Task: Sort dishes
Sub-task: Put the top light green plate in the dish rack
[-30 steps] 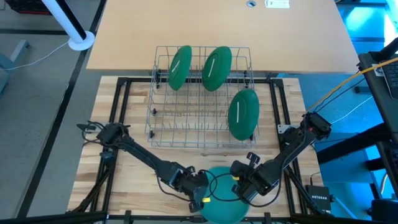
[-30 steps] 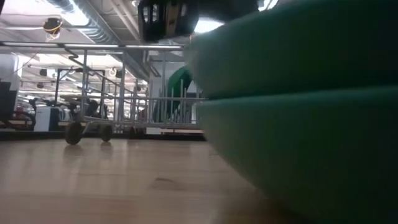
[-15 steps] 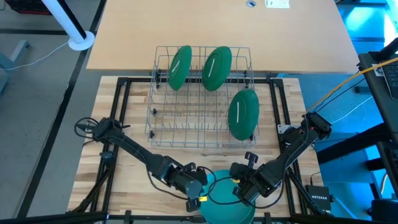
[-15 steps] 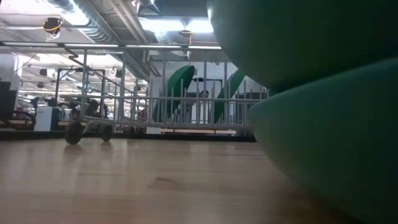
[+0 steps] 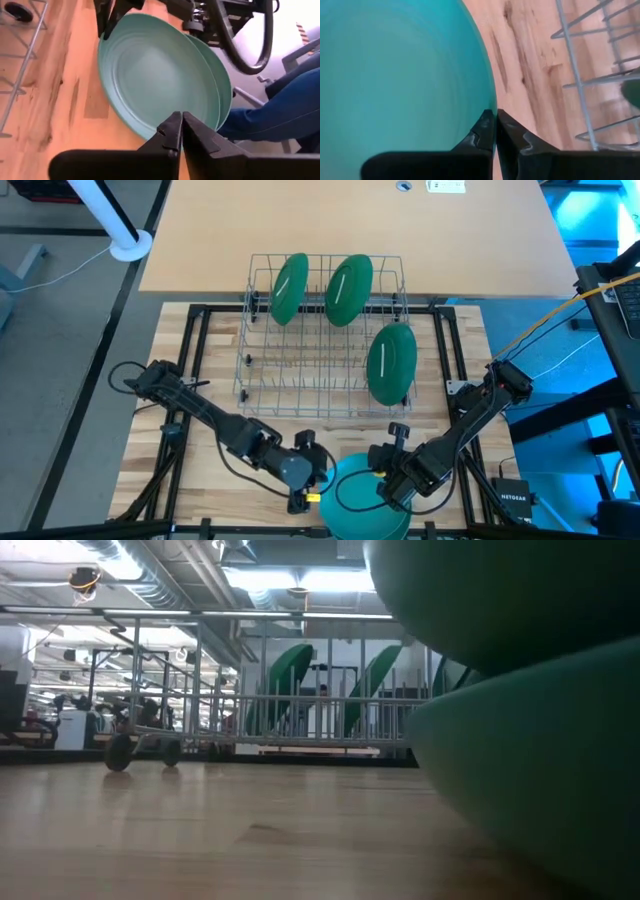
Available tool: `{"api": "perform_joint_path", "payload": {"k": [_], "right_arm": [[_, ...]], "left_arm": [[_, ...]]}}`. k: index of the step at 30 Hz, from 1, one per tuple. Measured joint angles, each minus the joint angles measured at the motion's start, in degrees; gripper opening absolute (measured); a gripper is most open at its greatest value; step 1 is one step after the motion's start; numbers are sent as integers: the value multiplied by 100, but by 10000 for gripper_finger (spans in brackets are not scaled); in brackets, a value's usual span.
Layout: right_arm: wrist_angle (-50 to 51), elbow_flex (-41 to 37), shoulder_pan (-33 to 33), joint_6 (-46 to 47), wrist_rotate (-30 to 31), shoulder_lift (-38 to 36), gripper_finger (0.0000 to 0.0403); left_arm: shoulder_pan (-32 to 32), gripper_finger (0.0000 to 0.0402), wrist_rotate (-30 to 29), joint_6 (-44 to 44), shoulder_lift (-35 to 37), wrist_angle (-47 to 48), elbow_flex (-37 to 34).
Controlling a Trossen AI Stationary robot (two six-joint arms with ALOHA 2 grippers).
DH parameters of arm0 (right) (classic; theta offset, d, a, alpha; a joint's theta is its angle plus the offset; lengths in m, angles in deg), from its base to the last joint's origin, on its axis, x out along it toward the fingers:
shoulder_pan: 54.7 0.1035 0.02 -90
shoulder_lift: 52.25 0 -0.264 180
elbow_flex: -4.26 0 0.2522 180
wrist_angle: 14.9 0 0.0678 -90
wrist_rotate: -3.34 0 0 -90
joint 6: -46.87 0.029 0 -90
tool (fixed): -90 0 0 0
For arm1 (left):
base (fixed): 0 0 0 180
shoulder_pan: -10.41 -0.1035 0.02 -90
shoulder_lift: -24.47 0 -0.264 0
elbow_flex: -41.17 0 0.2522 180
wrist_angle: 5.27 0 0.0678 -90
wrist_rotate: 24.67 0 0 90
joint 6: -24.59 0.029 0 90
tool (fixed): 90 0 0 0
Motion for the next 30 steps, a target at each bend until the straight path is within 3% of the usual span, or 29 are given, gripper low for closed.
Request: {"api": "perform_joint_path", "payload": {"k": [8,14,21,30], "right_arm": [[44,0,-2,-399,169,0,5],[243,179,-2,-682,440,0,5],[610,629,-2,-1031,1079,-4,5],[616,780,-2,-1310,1327,-2,5]], "left_arm": [[-272,93,-458,-388,-11,681,-2],[-376,146,-456,-1334,-29,985,-2],[-356,166,-454,-1993,-212,867,-7],[-332,166,-263,-2223,-254,530,-9]]}}
